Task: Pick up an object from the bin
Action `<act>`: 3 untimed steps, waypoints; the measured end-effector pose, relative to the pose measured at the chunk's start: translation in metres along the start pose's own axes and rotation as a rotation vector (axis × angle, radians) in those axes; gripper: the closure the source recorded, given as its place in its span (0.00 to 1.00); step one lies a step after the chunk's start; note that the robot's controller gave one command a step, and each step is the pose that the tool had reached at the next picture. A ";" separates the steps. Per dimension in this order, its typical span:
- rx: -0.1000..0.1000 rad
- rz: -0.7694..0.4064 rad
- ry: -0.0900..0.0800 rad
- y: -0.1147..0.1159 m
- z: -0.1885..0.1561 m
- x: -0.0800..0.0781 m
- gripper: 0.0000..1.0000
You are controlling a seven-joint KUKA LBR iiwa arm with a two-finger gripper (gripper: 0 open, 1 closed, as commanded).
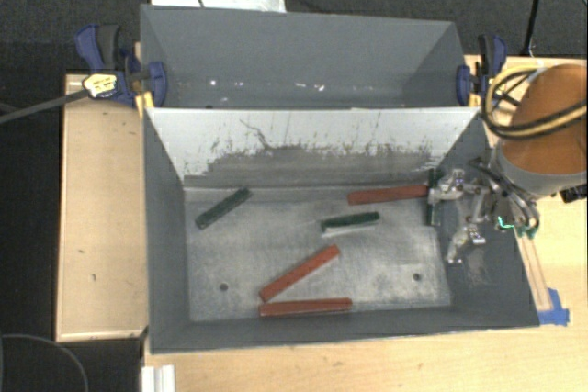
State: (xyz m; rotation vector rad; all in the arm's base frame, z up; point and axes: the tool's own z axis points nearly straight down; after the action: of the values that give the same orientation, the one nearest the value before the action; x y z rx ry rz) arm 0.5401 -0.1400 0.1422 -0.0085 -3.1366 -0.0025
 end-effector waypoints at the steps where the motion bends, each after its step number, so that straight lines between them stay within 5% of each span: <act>1: 0.002 -0.004 -0.008 0.000 -0.004 -0.002 0.00; 3: -0.002 -0.126 -0.002 0.062 0.048 -0.027 0.00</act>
Offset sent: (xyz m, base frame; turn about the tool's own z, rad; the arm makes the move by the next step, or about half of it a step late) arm 0.0252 0.0699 -0.0604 -0.1241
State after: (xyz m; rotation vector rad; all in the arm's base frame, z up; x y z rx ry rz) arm 0.5672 -0.0784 0.0946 0.1891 -3.1334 -0.0057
